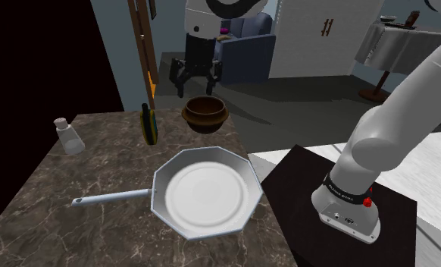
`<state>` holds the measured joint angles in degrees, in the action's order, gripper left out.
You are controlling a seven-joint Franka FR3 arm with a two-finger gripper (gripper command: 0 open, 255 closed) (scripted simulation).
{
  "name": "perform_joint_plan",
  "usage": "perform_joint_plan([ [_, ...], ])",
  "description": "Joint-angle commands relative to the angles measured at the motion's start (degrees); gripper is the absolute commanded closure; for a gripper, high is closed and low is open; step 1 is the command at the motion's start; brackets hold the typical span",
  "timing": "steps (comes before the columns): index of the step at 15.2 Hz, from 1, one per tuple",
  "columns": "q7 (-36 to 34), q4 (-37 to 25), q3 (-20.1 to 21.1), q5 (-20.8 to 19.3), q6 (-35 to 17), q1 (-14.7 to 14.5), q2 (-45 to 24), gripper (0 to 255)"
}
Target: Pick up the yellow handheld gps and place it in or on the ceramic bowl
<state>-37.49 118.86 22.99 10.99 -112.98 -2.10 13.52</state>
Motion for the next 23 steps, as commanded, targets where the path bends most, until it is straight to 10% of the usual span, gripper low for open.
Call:
perform_joint_plan([
  [1,-4.1,-3.5,2.0,-1.8,-1.3,-0.1,-4.3,0],
  [10,-20.5,-23.7,5.8,-14.1,-1.9,-3.9,-24.9,0],
  [23,-21.3,-20.6,5.5,-15.4,-7.0,-4.5,-27.0,0],
])
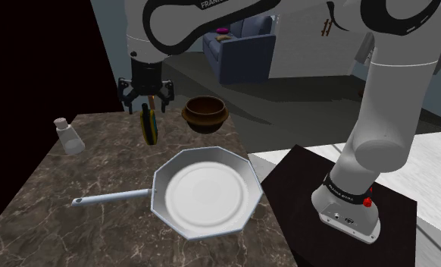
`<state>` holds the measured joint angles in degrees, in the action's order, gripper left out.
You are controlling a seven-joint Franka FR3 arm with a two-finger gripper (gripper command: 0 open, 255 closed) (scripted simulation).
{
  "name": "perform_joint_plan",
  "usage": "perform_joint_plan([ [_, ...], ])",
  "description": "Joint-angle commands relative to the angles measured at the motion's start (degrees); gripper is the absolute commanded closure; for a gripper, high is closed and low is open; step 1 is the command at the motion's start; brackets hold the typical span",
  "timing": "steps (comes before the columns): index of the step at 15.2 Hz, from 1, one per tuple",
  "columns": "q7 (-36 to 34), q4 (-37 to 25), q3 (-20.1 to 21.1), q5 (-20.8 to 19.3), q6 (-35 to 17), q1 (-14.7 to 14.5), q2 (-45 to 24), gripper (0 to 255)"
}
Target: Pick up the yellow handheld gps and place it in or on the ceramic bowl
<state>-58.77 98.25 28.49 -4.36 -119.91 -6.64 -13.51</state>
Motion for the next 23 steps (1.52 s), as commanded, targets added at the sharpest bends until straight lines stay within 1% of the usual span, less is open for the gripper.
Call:
perform_joint_plan([
  [1,0.0,0.0,0.0,0.0,0.0,0.0,0.0,0],
  [2,0.0,0.0,0.0,0.0,0.0,0.0,0.0,0],
  [3,0.0,0.0,0.0,0.0,0.0,0.0,0.0,255],
  [12,0.0,0.0,0.0,0.0,0.0,0.0,0.0,255],
  [23,0.2,-7.4,0.3,0.6,8.1,-0.2,0.9,255],
])
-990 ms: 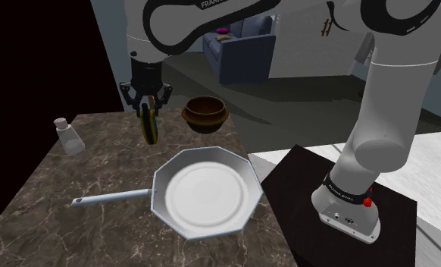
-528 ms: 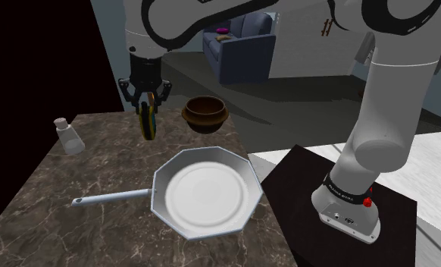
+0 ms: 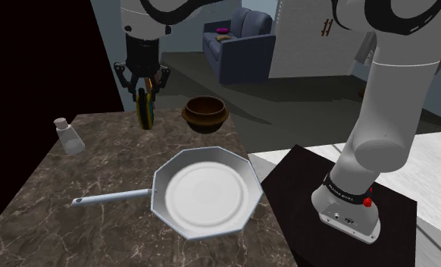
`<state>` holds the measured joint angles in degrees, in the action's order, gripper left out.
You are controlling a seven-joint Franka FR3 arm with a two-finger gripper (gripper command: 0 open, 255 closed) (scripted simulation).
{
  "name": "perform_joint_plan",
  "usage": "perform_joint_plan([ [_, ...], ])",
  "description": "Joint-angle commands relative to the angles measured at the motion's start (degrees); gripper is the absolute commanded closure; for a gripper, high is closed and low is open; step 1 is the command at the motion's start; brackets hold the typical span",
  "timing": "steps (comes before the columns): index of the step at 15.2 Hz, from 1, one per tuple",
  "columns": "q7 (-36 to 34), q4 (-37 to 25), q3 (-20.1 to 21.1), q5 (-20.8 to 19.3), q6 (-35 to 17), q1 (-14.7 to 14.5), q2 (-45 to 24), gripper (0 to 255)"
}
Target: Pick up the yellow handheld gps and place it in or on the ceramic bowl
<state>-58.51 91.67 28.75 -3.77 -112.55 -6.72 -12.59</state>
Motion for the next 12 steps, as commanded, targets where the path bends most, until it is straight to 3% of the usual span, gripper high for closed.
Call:
perform_joint_plan([
  [1,-0.1,-1.6,0.1,0.0,1.6,-0.1,0.0,255],
  [12,-0.5,-11.6,0.3,-0.6,10.5,-1.0,-1.2,255],
])
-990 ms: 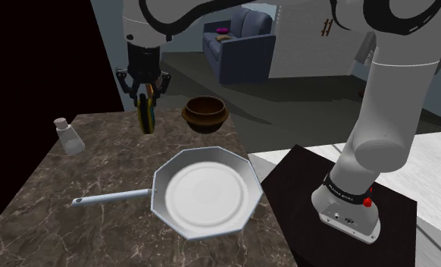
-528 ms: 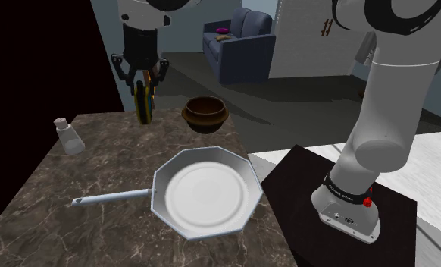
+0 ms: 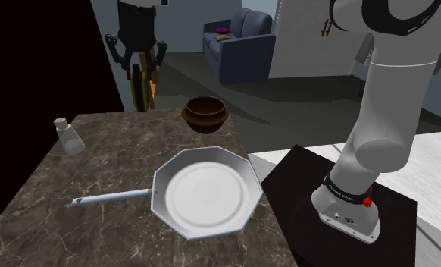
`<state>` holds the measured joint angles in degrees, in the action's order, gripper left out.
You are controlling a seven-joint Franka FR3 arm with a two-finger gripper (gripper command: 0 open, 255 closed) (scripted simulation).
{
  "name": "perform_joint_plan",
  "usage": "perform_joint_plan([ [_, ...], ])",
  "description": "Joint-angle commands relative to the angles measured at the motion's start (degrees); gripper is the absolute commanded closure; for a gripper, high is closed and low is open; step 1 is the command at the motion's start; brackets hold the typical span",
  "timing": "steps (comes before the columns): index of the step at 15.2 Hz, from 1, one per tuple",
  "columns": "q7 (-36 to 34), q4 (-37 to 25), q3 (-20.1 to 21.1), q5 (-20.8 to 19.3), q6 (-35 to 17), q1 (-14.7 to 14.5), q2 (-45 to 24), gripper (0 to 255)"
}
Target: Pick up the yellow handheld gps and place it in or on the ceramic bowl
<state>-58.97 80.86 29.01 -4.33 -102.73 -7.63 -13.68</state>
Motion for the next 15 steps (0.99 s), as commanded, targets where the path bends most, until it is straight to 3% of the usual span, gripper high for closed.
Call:
perform_joint_plan([
  [1,-0.1,-1.9,0.0,-0.2,1.6,-0.2,-0.4,255],
  [10,-0.9,-13.1,0.2,-1.9,9.9,-2.1,-3.4,255],
  [15,6.0,-0.9,-1.4,5.0,8.1,4.9,8.0,255],
])
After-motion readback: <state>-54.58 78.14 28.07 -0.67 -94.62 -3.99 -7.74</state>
